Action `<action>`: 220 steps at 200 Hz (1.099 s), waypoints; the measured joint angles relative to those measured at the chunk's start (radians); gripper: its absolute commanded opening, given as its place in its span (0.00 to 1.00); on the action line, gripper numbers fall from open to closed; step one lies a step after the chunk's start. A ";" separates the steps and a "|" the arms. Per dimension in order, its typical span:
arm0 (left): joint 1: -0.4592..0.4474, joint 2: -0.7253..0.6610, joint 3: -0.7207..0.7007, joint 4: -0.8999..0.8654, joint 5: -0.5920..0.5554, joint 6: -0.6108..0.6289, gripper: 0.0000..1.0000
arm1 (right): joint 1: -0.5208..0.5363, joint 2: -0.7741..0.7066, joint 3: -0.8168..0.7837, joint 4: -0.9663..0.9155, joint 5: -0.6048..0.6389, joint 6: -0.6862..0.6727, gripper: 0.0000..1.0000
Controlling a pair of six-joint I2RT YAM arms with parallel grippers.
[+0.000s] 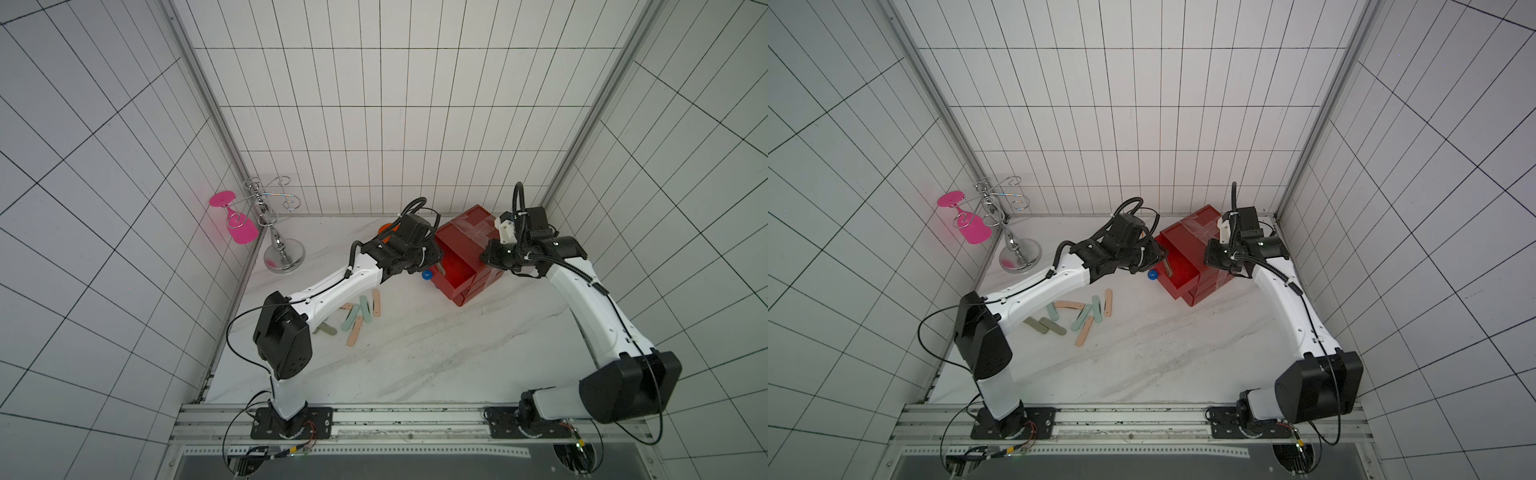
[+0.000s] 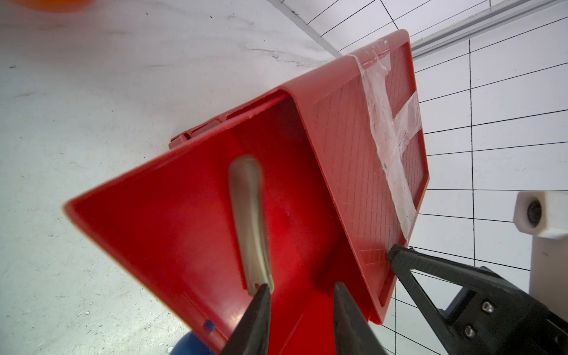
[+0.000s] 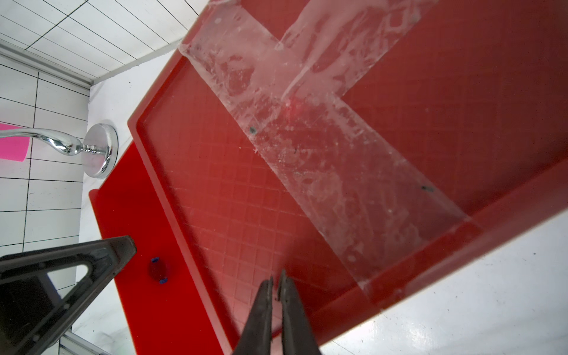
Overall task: Place the fruit knives into the drawer by color
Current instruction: Place the fruit knife in the drawer, then pick up the fruit knife from the center of the board.
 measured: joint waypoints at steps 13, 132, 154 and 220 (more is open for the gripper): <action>0.000 0.000 0.000 0.003 0.000 -0.002 0.39 | 0.000 0.000 0.000 0.000 0.000 0.000 0.11; 0.000 -0.043 0.126 -0.115 -0.122 0.102 0.43 | -0.005 0.000 0.000 0.000 0.000 -0.007 0.12; 0.004 -0.136 0.111 -0.162 -0.190 0.143 0.45 | -0.006 0.000 0.000 0.000 0.000 -0.008 0.12; 0.204 -0.579 -0.394 -0.248 -0.319 0.144 0.47 | -0.006 0.000 0.000 -0.003 0.000 -0.014 0.12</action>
